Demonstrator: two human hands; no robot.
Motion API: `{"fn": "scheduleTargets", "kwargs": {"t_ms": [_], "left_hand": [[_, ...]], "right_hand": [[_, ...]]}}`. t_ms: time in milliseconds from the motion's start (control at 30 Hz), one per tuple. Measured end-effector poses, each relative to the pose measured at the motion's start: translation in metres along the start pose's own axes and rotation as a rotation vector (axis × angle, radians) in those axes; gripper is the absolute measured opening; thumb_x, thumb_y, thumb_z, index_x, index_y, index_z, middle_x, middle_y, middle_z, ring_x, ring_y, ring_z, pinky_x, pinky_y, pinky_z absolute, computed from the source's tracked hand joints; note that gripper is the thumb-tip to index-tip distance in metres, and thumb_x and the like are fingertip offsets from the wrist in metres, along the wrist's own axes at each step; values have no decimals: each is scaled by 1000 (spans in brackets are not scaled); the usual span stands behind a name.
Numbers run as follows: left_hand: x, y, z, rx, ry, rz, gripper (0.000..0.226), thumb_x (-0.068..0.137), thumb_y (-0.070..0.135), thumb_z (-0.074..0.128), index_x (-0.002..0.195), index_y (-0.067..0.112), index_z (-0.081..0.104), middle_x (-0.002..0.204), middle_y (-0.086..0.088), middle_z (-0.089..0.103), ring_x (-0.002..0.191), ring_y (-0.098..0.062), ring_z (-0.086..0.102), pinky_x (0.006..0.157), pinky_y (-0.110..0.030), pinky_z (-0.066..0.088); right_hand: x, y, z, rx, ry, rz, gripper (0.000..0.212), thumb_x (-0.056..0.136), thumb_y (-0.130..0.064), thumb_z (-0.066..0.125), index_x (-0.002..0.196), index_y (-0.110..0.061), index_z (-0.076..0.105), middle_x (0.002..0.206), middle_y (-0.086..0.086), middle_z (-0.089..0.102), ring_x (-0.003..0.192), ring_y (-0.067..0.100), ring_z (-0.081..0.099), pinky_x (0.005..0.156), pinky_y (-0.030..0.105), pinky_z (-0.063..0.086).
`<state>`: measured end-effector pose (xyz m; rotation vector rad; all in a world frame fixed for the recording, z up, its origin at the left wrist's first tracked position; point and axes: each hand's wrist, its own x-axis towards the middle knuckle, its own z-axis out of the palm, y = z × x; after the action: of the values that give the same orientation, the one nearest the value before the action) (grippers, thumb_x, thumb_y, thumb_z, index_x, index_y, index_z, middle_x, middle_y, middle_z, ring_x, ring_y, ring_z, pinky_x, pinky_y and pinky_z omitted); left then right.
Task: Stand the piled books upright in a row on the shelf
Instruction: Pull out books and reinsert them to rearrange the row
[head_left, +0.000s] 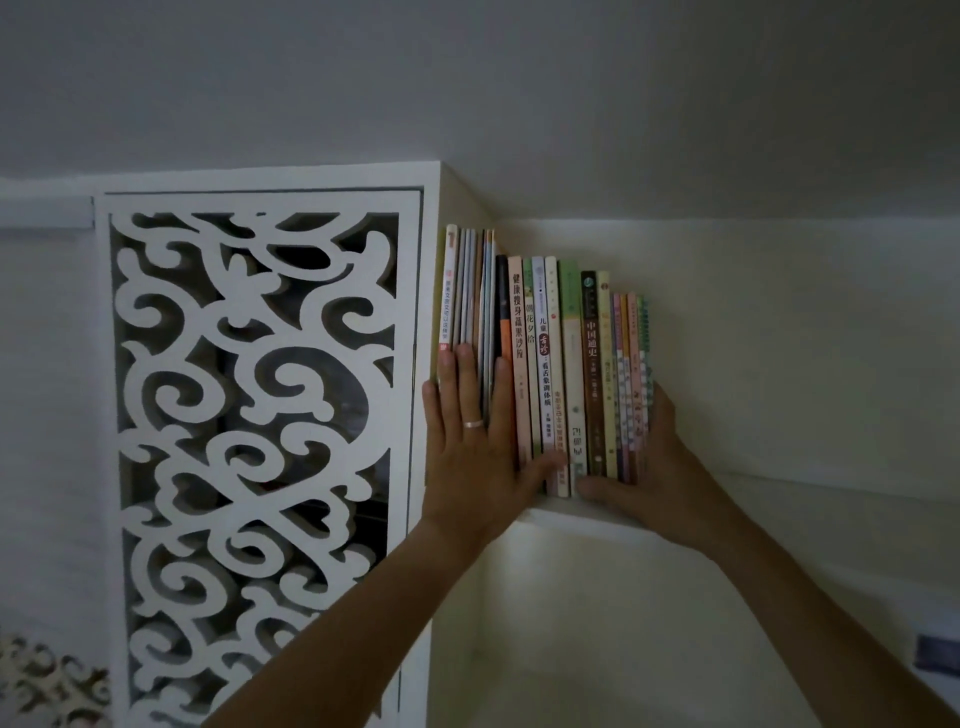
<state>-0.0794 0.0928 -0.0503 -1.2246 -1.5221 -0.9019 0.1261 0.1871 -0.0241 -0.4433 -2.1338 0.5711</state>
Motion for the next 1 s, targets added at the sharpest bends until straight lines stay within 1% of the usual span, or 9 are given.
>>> {"fn": "scheduleTargets", "kwargs": {"t_ms": [67, 233, 333, 433, 500, 600, 767, 900, 1000], "left_hand": [[1, -5, 1, 19, -11, 34, 115, 86, 86, 38, 164, 3, 18, 170, -30, -2, 159, -46, -3, 128, -62, 4], [3, -9, 3, 35, -11, 49, 127, 79, 97, 22, 161, 1, 25, 168, -35, 6, 157, -51, 3, 128, -62, 1], [4, -7, 6, 48, -15, 47, 128, 78, 97, 22, 161, 1, 27, 167, -36, 9, 156, -53, 6, 127, -64, 4], [3, -10, 6, 49, -39, 58, 128, 76, 96, 32, 162, 1, 23, 167, -35, 6, 157, -52, 4, 127, -64, 3], [1, -11, 5, 52, -49, 61, 128, 76, 94, 37, 163, 1, 21, 168, -35, 3, 157, -51, 0, 127, -63, 1], [1, -10, 2, 52, -49, 64, 126, 79, 95, 30, 163, 1, 20, 168, -35, 2, 157, -51, -1, 127, -62, -1], [4, -8, -3, 39, -115, 55, 127, 80, 96, 24, 163, 0, 21, 168, -35, 2, 157, -52, 1, 127, -61, -3], [-4, -12, -7, 6, -205, 60, 112, 89, 85, 34, 162, 0, 22, 168, -33, 4, 157, -50, 3, 126, -66, 7], [-43, -12, -27, -98, -315, 71, 91, 100, 74, 22, 165, 10, 21, 172, -24, -1, 160, -40, -3, 123, -69, 16]], "right_hand": [[-2, 0, -4, 16, -24, 23, 122, 75, -29, 90, 152, -52, -1, 141, -37, 41, 129, -14, 48, 100, 10, 45], [-3, 1, -4, -17, 19, 63, 124, 72, -33, 92, 158, -44, 3, 141, -22, 50, 123, 3, 57, 91, 11, 44], [-5, -1, -7, 13, 3, 91, 125, 71, -33, 93, 157, -47, 4, 135, -30, 50, 115, -11, 58, 83, 0, 43], [-6, -1, -9, 32, -34, 91, 125, 72, -30, 93, 155, -49, 2, 136, -37, 45, 116, -25, 49, 86, -2, 42], [-6, -2, -8, 19, -38, 89, 126, 71, -32, 93, 156, -48, 1, 137, -37, 45, 120, -22, 48, 90, 1, 42], [-7, -4, -7, -4, -44, 89, 127, 72, -33, 92, 159, -45, 0, 138, -36, 46, 122, -18, 50, 93, 6, 42], [-11, -14, -8, -67, -16, 94, 127, 73, -33, 92, 161, -38, 1, 151, -13, 48, 132, 9, 54, 109, 35, 47], [-27, -27, 1, -240, 93, 172, 107, 79, -46, 85, 158, -33, 15, 146, -3, 55, 125, 20, 59, 102, 43, 52], [-54, -34, 11, -491, 210, 282, 73, 93, -52, 66, 150, -20, 32, 139, 8, 58, 116, 28, 63, 82, 36, 51]]}}
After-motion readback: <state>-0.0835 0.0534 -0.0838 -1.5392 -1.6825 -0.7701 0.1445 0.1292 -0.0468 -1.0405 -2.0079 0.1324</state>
